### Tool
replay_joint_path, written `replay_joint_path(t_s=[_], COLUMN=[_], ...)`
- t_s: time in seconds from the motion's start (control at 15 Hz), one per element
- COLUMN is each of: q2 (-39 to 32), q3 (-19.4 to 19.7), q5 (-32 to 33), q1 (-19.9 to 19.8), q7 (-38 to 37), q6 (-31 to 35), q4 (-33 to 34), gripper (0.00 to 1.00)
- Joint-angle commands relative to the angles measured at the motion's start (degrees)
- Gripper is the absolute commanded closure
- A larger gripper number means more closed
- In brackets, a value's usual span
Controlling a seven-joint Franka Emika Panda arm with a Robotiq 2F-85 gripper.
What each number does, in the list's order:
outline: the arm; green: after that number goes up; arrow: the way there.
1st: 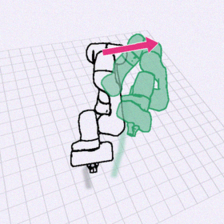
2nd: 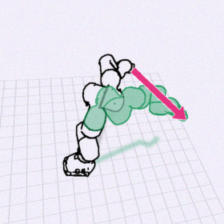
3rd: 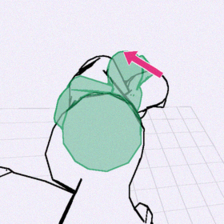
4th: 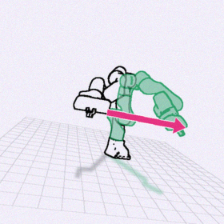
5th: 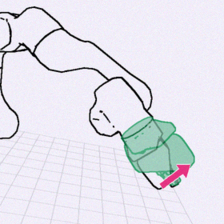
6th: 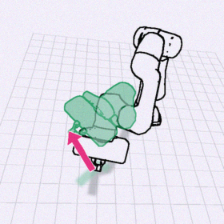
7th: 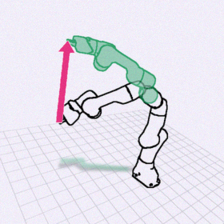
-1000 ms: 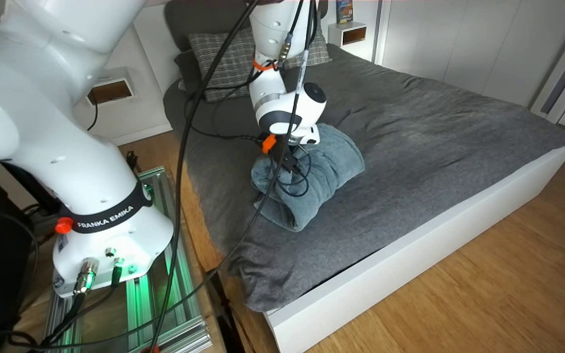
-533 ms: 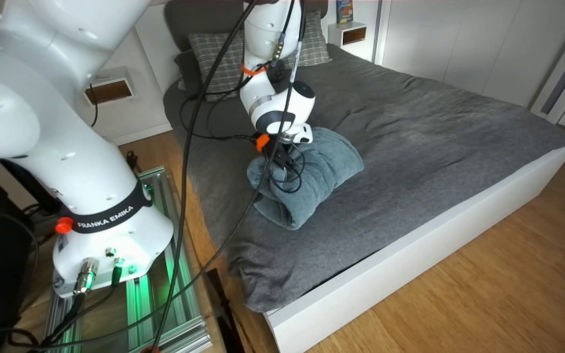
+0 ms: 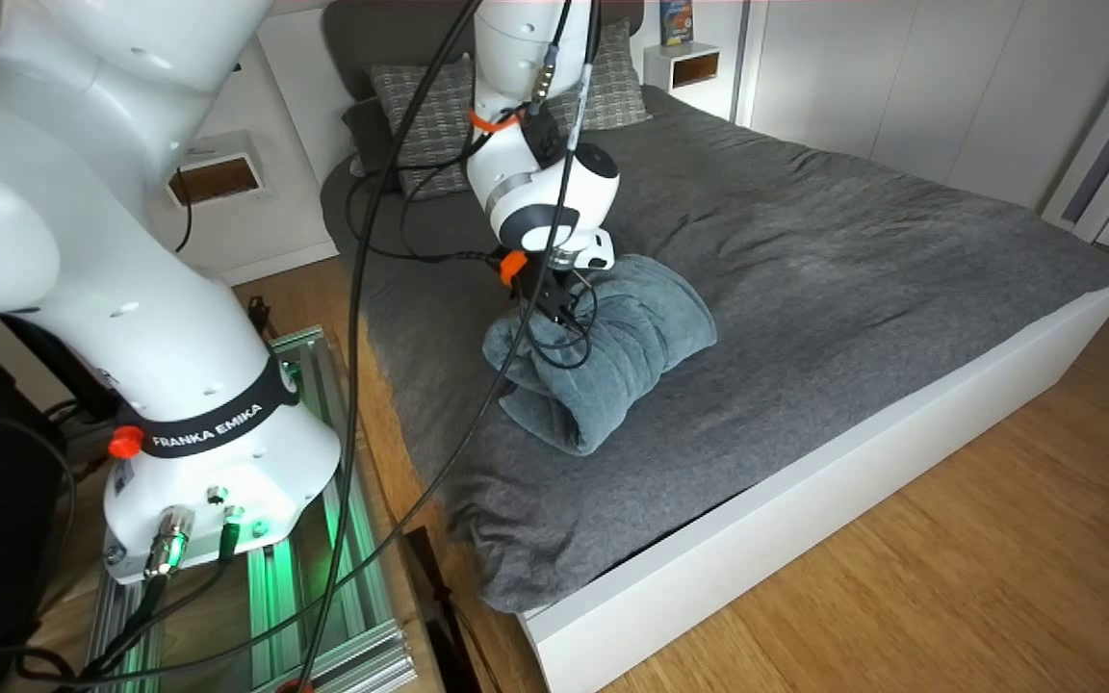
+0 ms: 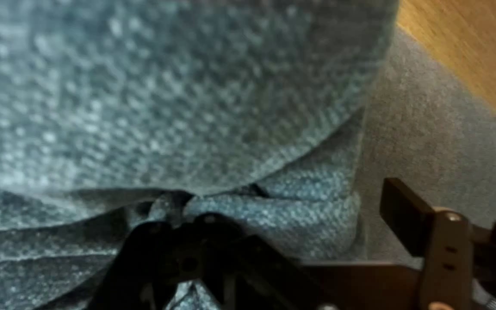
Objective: Fold the throw blanket in half
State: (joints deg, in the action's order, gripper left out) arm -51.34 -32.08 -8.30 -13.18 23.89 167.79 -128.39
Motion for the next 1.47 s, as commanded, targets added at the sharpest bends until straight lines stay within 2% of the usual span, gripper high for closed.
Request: replay_joint_path(t_s=[0.0, 0.13, 0.53, 0.8, 1.07, 1.2, 1.4], q2=[5.6, 7.4, 9.0, 10.7, 15.5, 18.6, 24.3], q3=[-5.8, -9.2, -23.8, -30.9, -33.4, -33.9, -34.1], q5=[1.4, 1.1, 0.2, 0.1, 0.1, -0.3, -1.0], q1=[-8.9, -14.5, -35.7, -46.9, -52.8, -53.9, -53.5], q7=[1.4, 2.7, 8.6, 7.9, 5.2, 3.7, 1.3], q6=[0.6, 0.2, -6.4, -9.7, -14.9, -16.7, -16.9], q4=[-8.2, -11.1, -15.3, -17.2, -17.3, -17.2, -17.4], gripper=[0.0, 0.0, 0.0, 0.0, 0.0, 0.0, 0.0])
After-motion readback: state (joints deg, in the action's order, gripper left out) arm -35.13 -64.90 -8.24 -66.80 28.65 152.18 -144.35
